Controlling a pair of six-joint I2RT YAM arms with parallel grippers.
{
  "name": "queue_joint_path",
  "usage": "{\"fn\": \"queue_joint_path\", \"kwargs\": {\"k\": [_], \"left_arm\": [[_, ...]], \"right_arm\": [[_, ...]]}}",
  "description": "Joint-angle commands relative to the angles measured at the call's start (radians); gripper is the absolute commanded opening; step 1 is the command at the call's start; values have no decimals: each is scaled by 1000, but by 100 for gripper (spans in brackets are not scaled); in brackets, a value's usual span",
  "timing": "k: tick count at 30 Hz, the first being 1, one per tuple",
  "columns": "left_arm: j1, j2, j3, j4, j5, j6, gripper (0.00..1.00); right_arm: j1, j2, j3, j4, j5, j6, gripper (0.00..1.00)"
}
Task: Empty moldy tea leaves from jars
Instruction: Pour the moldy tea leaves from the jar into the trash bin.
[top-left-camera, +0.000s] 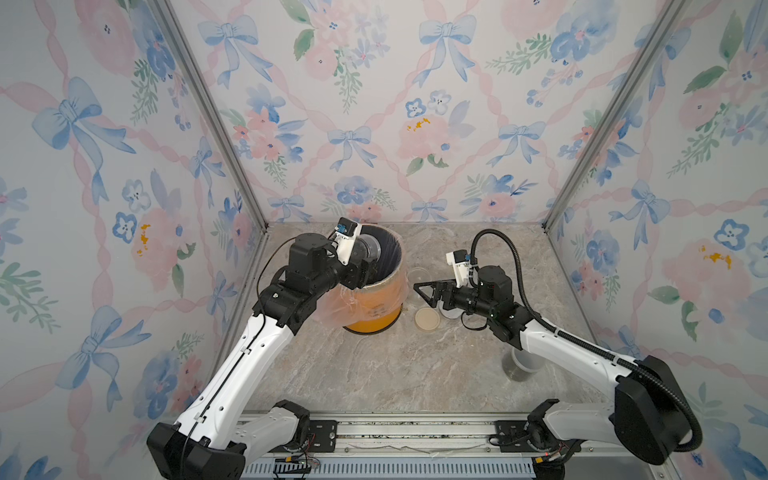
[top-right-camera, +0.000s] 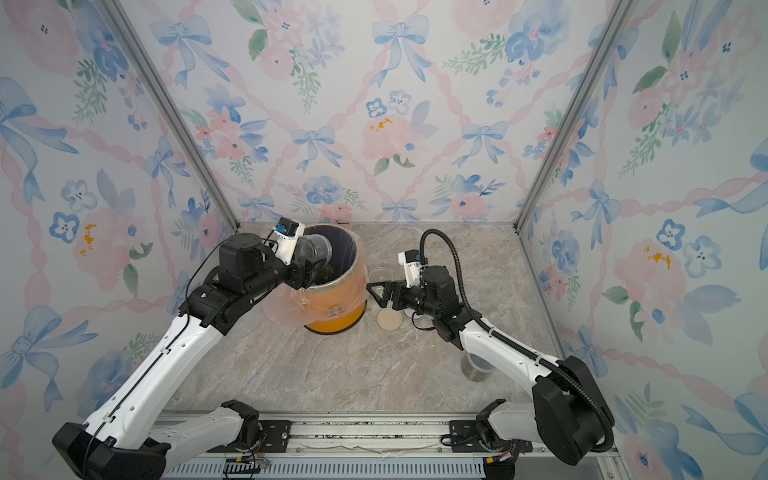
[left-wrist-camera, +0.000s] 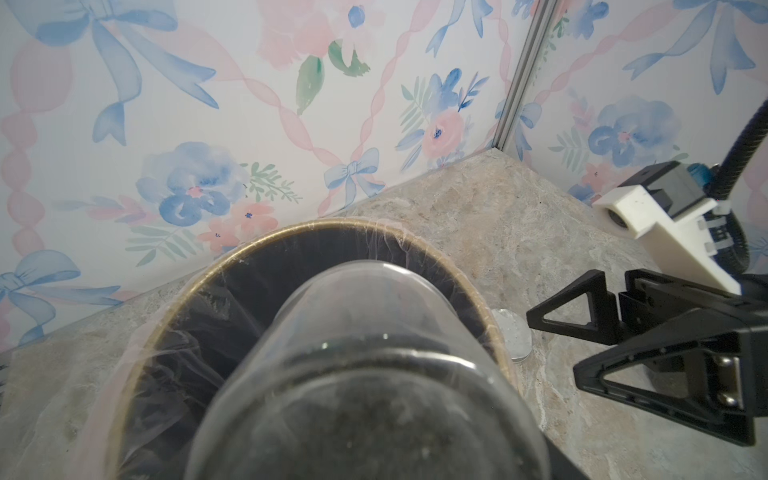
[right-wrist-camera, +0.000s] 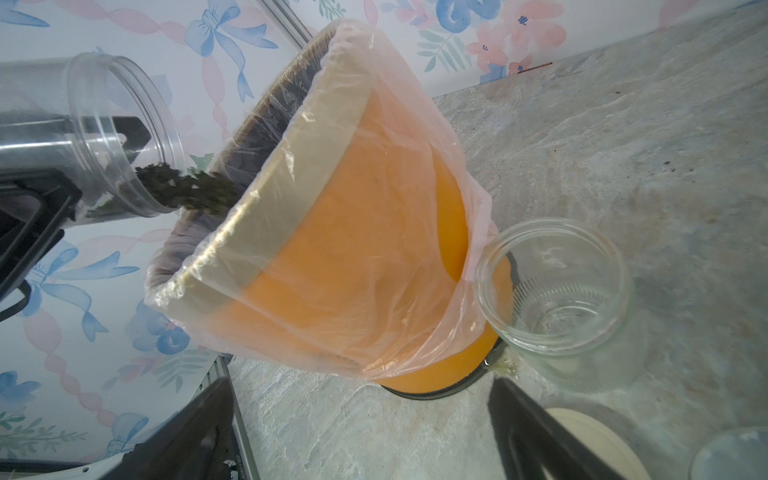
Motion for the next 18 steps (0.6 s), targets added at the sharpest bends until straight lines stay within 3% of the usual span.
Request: {"fn": "queue_joint_path", "kwargs": {"k": [1, 9, 18], "left_arm": [[7, 48, 75, -144, 8, -29, 63], [8, 156, 228, -328, -18, -61, 62], [6, 151, 264, -329, -58, -51, 62]], "right_arm": [[-8, 4, -15, 21, 10, -17, 97], [-8, 27, -18, 39, -2, 1, 97], [-8, 53, -18, 59, -10, 14, 96]]}}
